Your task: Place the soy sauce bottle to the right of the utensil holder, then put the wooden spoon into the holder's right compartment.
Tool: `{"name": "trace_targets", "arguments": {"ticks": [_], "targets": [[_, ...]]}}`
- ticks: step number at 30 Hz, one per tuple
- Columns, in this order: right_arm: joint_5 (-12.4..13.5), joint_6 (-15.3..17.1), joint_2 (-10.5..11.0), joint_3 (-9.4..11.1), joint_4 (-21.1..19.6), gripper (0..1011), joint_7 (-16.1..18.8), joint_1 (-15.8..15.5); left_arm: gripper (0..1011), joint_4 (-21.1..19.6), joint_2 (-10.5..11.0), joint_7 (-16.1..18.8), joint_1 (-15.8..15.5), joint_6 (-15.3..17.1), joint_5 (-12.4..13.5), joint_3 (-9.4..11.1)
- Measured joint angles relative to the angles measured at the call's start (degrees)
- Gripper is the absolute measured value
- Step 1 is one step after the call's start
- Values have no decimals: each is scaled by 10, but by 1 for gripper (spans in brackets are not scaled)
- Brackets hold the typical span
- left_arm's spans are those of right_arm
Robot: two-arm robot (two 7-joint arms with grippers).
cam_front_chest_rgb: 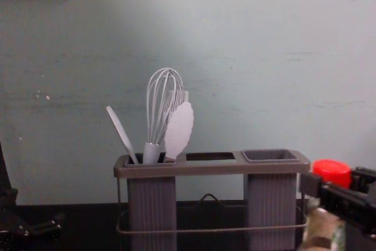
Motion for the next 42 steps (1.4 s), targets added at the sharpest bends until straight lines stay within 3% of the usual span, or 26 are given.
{"name": "trace_targets", "arguments": {"ticks": [6,16,28,42], "targets": [[3,0,3,29,17,387,-6,5,1011,0,0,0,0,0,0,0],[4,7,2,47,47,387,-7,30,1011,0,0,0,0,0,0,0],[-12,12,-9,47,91,386,-7,73,1011,0,0,0,0,0,0,0],[-12,28,-29,38,150,386,-6,128,1011,0,0,0,0,0,0,0]]}}
